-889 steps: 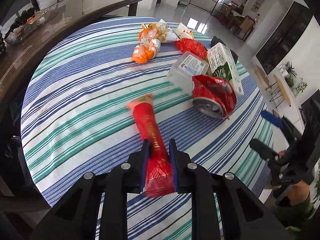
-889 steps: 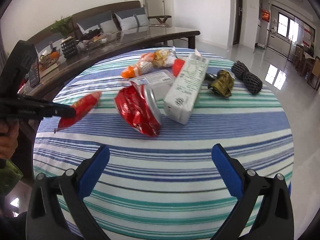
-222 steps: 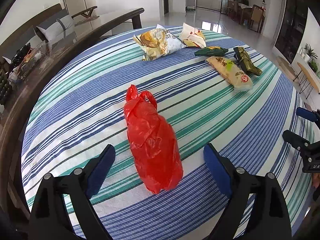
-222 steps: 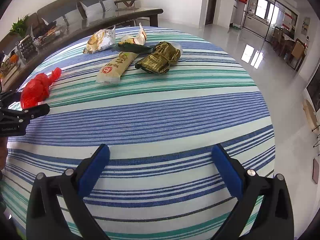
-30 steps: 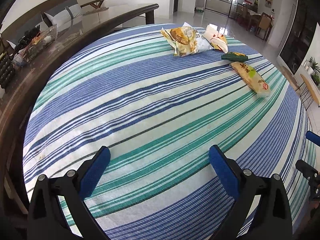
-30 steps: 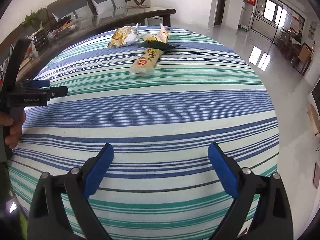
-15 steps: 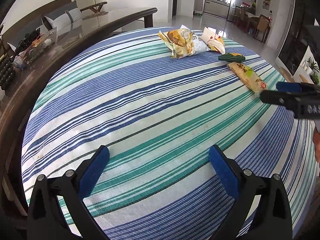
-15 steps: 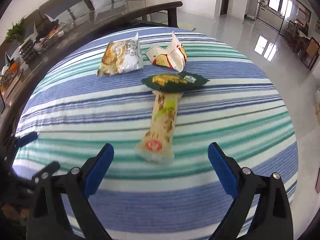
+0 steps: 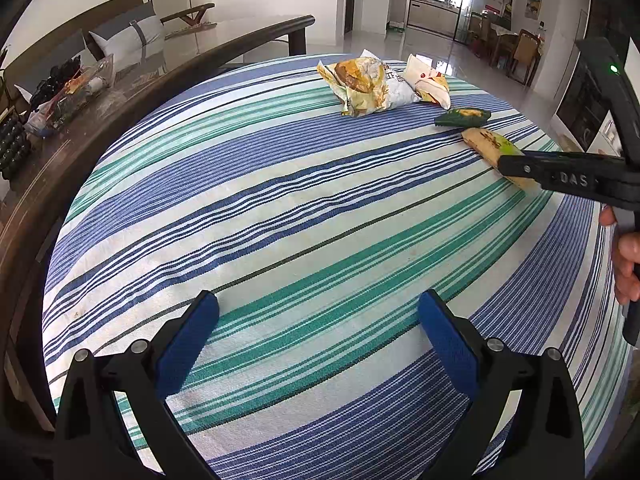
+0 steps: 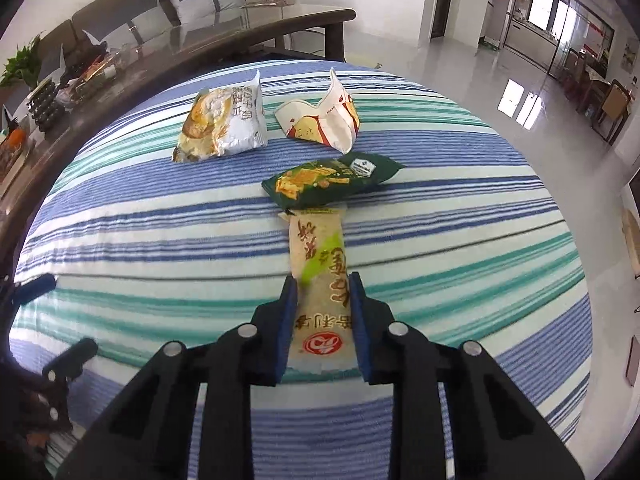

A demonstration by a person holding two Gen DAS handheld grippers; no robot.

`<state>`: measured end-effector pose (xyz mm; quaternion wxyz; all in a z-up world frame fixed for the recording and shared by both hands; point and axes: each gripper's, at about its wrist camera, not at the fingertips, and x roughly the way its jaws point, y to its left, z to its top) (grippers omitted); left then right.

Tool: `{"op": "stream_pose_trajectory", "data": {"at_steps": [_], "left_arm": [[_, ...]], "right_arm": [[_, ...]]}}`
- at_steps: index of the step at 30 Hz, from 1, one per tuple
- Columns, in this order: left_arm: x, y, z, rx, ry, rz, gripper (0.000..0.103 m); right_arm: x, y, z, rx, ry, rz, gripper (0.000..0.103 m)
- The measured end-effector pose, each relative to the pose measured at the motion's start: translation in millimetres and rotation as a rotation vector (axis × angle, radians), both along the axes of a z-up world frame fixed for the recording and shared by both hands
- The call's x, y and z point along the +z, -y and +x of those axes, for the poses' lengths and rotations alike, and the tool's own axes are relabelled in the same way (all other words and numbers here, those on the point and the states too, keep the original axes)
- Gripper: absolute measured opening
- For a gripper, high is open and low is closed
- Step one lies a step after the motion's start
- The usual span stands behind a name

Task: Collect trash
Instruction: 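Grasp the long cream-coloured snack bar packet with the right tool, then grasp the clear chip bag with the left tool and lift it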

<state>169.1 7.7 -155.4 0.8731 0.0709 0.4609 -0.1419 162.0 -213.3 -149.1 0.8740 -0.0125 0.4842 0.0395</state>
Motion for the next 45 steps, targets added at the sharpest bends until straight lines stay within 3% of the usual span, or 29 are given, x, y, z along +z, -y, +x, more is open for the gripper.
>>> {"op": "stream_pose_trajectory", "data": {"at_steps": [9,10,13,14,20,29,31,33,36,39,42,45], "left_arm": [[0,0,0,0.002,0.001,0.001,0.098],[0,0,0,0.002,0.001,0.0,0.098],[0,0,1,0.001,0.001,0.0,0.098],[0,0,1,0.001,0.001,0.0,0.098],[0,0,1,0.001,0.001,0.0,0.098],[0,0,0,0.0,0.001,0.006,0.098],[3,4,4,-0.02,-0.038,0.021,0.098],[19,12,16,-0.064,-0.047,0.019,0.098],[60,31,42,-0.089,0.06,0.04,0.098],[89,54,92,-0.095,0.077,-0.016,0.098],[96,71,148,-0.027,0.062,-0.122,0.098],[72,92,197,0.008,-0.047,-0.168,0.098]], "right_arm": [[10,35,-78,-0.013,0.051,0.009,0.025],[8,35,-80,-0.015,0.057,-0.007,0.029],[2,35,-79,-0.025,0.07,-0.029,0.065],[0,35,-78,-0.026,0.07,-0.02,0.072],[-12,30,-66,-0.025,0.042,-0.015,0.088],[-16,32,-62,-0.03,0.032,0.003,0.098],[-16,32,-62,-0.03,0.032,0.003,0.098],[-16,32,-62,-0.03,0.032,0.001,0.098],[-15,31,-61,-0.031,0.031,-0.003,0.098],[-15,31,-60,-0.031,0.031,-0.002,0.098],[-15,31,-60,-0.031,0.031,-0.002,0.098],[-16,31,-61,-0.031,0.031,-0.002,0.098]]}}
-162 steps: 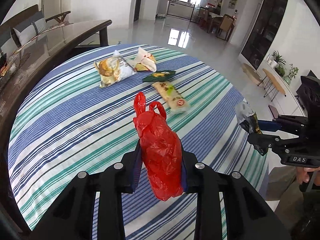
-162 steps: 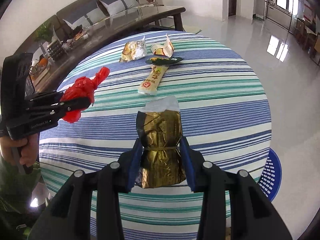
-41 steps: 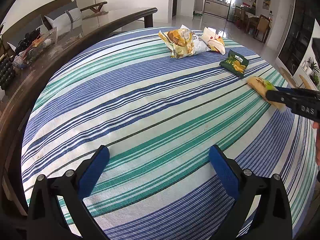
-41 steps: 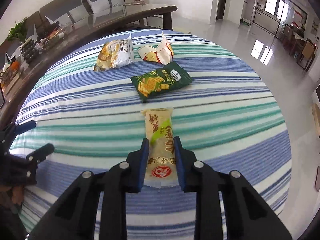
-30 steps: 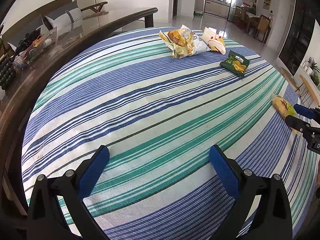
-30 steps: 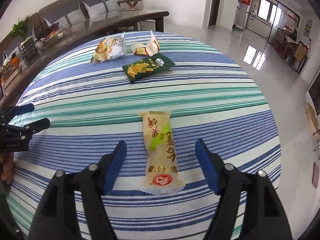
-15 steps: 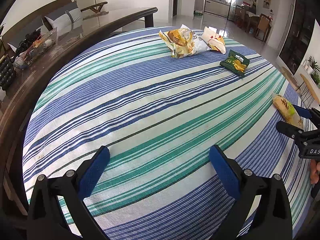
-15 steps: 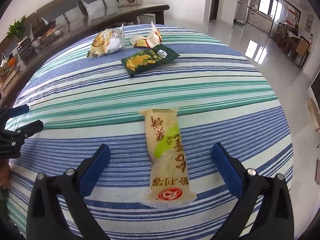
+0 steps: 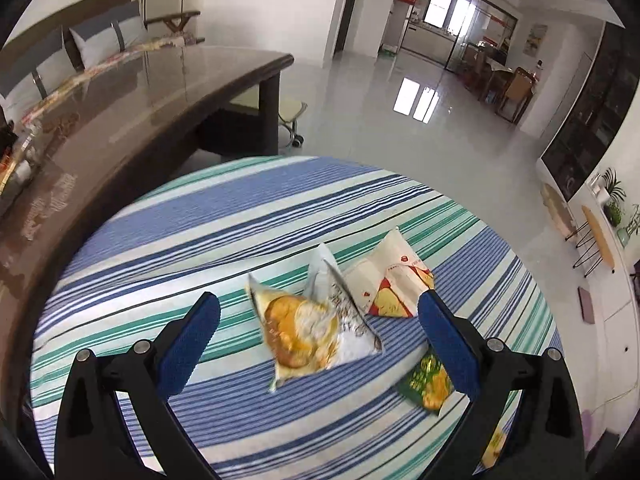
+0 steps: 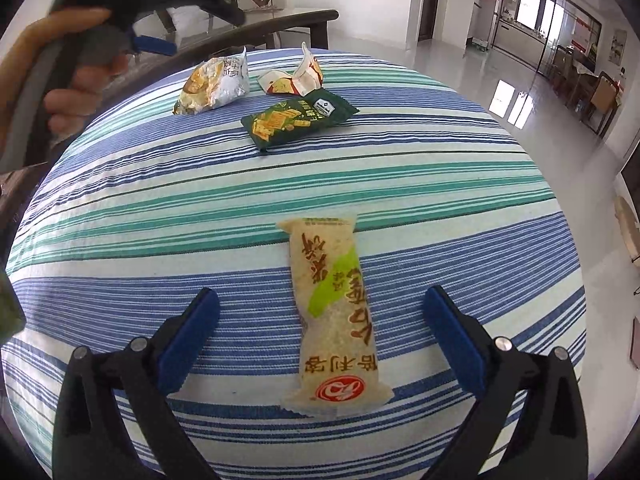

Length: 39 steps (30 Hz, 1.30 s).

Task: Collect trash
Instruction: 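Grasp the clear chip bag with the left tool and lift it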

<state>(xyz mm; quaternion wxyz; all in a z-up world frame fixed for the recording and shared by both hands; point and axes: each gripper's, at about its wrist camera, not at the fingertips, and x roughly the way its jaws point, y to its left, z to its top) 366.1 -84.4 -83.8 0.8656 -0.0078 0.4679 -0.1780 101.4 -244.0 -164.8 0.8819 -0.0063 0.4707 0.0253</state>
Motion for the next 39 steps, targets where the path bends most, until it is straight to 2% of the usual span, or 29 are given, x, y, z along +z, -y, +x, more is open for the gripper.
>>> {"op": "stream_pose_trajectory", "data": {"at_steps": [5,8,9,11,12,13,14,15,17,19,21,23,27,31,35,36,37,38,39], "left_arm": [[-47,19,18,0.066,-0.08,0.113,0.098],[-67,28,18,0.069,-0.091,0.238,0.098],[-72,29,18,0.06,-0.095,0.259,0.098],[-72,26,16,0.056,-0.071,0.239,0.098],[-70,21,14,0.051,-0.051,0.199,0.086],[-68,17,13,0.041,-0.047,0.159,0.069],[-67,13,11,0.043,-0.043,0.152,0.063],[-65,8,8,0.023,-0.035,0.134,0.058],[-60,0,-4,-0.038,-0.029,0.117,0.055],[-53,-9,-26,-0.1,-0.005,0.153,0.054],[-42,-27,-62,-0.167,0.018,0.195,0.054],[-31,-46,-99,-0.212,0.011,0.18,0.054],[-29,-73,-167,-0.256,0.002,0.167,0.056],[-40,-80,-210,-0.242,0.036,0.162,0.057],[-53,-88,-224,-0.195,0.051,0.152,0.061],[-56,-91,-222,-0.177,0.05,0.145,0.072],[-56,-93,-220,-0.151,0.052,0.144,0.091],[-57,-97,-220,-0.121,0.063,0.146,0.097],[-58,-99,-220,-0.11,0.068,0.14,0.098]], "right_arm": [[0,0,0,0.0,0.0,0.001,0.098],[0,0,0,0.0,0.0,0.001,0.098],[0,0,0,0.0,0.0,0.001,0.098],[0,0,0,0.0,0.0,0.001,0.098],[0,0,0,0.0,0.0,0.001,0.098],[0,0,0,0.0,0.0,0.001,0.098],[0,0,0,0.0,0.0,0.001,0.098],[0,0,0,0.0,0.0,0.001,0.098],[0,0,0,0.0,0.0,0.001,0.098],[0,0,0,0.0,0.0,0.001,0.098],[-1,0,0,0.0,0.0,0.001,0.098],[-1,0,0,0.0,0.0,0.001,0.098],[-1,0,0,0.0,0.0,0.0,0.098],[-1,0,0,0.0,0.0,0.001,0.098],[-1,0,0,0.0,0.0,0.001,0.098],[-1,0,0,0.0,-0.001,0.001,0.098],[-1,0,0,0.0,0.0,0.001,0.098],[-1,0,0,0.0,-0.001,0.001,0.098],[-1,0,0,0.0,-0.001,0.001,0.098]]}}
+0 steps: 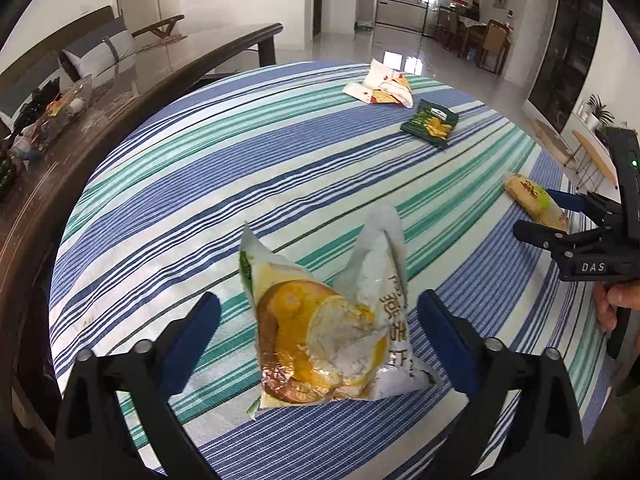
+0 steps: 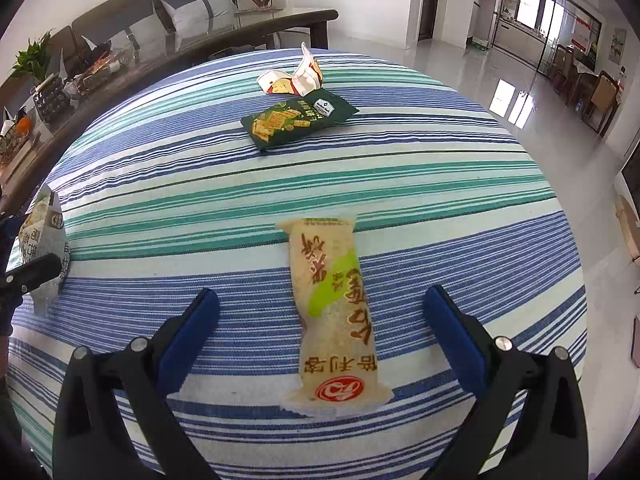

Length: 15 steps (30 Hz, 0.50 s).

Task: Collect trash
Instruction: 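Grasp the clear chip bag with the left tool and lift it, then lift the snack bar packet with the right tool while the left tool holds the chip bag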

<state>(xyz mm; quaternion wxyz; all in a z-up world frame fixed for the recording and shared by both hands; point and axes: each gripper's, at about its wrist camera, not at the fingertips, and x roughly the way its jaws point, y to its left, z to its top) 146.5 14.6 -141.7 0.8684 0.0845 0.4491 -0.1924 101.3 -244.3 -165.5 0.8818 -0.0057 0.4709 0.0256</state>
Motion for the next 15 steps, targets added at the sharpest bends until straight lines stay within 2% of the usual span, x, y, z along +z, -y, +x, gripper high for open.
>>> {"op": "stream_pose_trajectory", "data": {"at_steps": [3,5,15], "left_arm": [[-9,0,4,0.004,-0.032,0.021,0.098],[-15,3,3,0.004,-0.025,0.046,0.099],[-16,2,0,0.015,-0.008,0.041,0.099]], "right_arm": [[0,0,0,0.0,0.0,0.0,0.098],[0,0,0,0.0,0.0,0.0,0.098],[0,0,0,0.0,0.0,0.0,0.098]]}}
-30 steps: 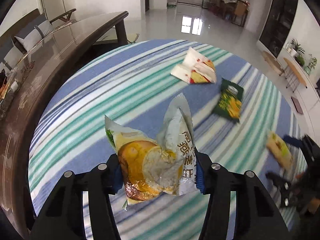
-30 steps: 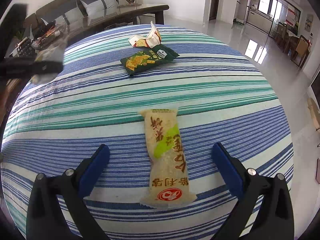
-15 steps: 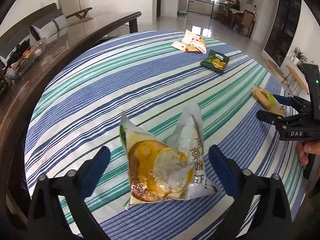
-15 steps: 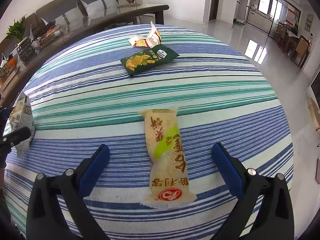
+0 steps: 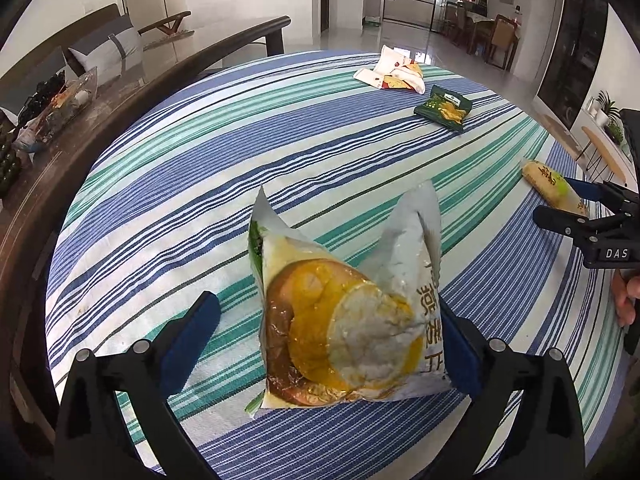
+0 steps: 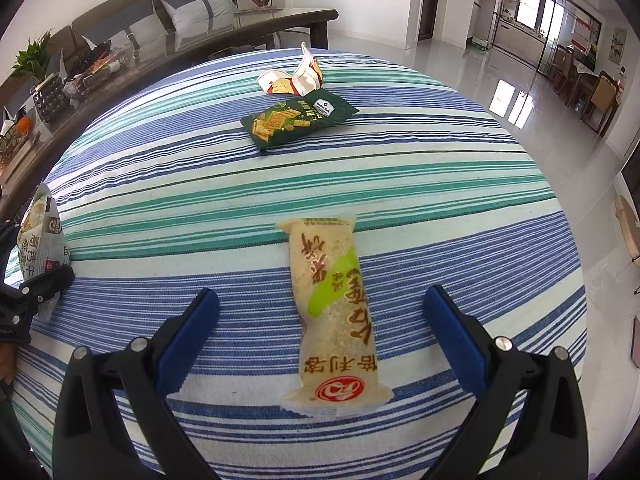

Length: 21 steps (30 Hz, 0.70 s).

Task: Collect trash
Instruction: 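Lift the snack bar packet with the right tool while the left tool holds the chip bag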

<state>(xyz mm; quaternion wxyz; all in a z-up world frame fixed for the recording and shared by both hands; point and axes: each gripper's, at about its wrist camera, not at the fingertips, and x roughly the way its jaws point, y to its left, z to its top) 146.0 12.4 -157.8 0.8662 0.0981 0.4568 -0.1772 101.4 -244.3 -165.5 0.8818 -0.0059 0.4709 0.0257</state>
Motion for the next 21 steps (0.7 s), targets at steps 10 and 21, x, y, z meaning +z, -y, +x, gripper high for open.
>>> {"op": "stream_pose_trajectory", "data": {"at_steps": [10,21], "left_arm": [[-0.2,0.0,-0.3,0.003,-0.001,-0.002,0.099],[-0.3,-0.7,-0.1,0.003,-0.004,-0.006,0.099]], "right_arm": [[0.0,-0.1,0.1,0.0,0.0,0.0,0.098],[-0.1,-0.2,0.2,0.0,0.0,0.0,0.098]]}}
